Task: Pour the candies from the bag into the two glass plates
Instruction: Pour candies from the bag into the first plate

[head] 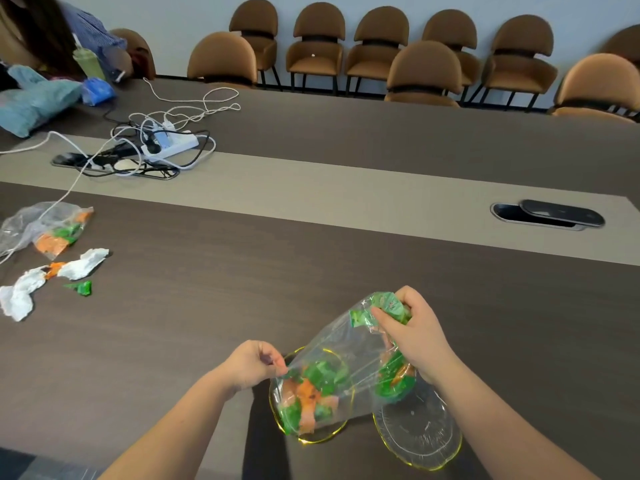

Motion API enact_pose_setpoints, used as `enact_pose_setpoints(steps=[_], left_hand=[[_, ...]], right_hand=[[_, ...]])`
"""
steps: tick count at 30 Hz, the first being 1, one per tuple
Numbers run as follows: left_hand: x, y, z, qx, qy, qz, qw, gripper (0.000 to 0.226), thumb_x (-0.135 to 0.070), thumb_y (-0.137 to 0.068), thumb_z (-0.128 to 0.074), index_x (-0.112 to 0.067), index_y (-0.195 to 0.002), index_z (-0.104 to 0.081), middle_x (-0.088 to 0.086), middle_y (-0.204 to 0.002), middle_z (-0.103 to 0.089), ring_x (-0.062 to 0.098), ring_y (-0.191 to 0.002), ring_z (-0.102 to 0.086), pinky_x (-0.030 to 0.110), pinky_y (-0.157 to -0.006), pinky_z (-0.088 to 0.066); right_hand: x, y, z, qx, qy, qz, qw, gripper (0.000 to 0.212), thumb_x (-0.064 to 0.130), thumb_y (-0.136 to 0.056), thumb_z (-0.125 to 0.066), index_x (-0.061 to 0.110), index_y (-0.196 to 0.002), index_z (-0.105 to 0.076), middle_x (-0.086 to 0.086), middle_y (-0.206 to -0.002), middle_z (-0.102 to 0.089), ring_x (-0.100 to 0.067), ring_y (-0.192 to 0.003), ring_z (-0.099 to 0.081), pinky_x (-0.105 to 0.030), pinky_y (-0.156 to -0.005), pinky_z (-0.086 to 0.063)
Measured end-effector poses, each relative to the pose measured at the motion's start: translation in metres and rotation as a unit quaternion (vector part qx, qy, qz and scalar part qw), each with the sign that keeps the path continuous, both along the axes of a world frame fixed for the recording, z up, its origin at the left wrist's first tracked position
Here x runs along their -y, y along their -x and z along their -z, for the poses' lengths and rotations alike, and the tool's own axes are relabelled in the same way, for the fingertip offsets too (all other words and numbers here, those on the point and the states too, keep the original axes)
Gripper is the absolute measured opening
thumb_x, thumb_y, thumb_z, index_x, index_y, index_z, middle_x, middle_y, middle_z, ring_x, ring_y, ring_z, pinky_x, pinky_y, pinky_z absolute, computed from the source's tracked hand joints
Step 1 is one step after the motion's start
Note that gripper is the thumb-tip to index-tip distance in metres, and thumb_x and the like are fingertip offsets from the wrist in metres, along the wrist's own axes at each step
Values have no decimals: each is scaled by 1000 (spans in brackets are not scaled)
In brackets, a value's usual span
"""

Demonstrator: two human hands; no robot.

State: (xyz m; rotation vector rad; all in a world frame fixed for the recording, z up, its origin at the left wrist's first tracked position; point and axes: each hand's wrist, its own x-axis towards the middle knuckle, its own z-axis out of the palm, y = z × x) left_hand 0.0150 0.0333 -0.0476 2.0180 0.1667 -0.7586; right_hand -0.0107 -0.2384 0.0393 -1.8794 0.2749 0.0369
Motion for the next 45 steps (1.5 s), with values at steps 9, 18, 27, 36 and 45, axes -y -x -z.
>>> enact_pose_setpoints(steps=[9,18,27,36,45], left_hand=[[11,-6,-21,23,87,-46,995,13,-9,-76,-73,-14,-66,-65,10,-73,-65,17,-71,-55,21,-66,-44],[38,-14,-47,48,140,-40,988,13,-9,-72,-76,-18,-65,-70,9,-74,-65,14,-72,-56,18,-70,-46],[59,-21,-67,60,148,-5,987,7,-19,-66,-80,-18,-65,-73,5,-73,-68,15,-74,-58,25,-78,-45],[89,-21,-86,59,148,31,987,17,-29,-57,-80,-17,-68,-74,13,-78,-65,20,-75,-55,33,-78,-43],[135,-29,-91,68,128,77,986,14,-31,-58,-80,-21,-66,-75,13,-79,-66,20,-77,-55,32,-80,-44]], right_hand=[[16,-5,7,0,-42,78,996,26,10,-83,-68,1,-79,-44,-12,-60,-51,-18,-46,-46,-25,-43,-41],[43,0,17,6,-101,153,983,21,9,-83,-69,8,-79,-49,1,-47,-57,-22,-54,-58,-43,-63,-49],[66,13,32,-7,-126,207,970,20,7,-82,-68,9,-79,-48,1,-45,-58,-23,-53,-47,-42,-61,-45],[85,28,45,-43,-118,238,963,19,5,-81,-68,7,-79,-50,-17,-69,-58,-24,-59,-50,-32,-50,-40],[132,40,28,-41,-100,273,956,19,10,-80,-71,9,-80,-51,-11,-68,-55,-20,-55,-49,-31,-51,-42]])
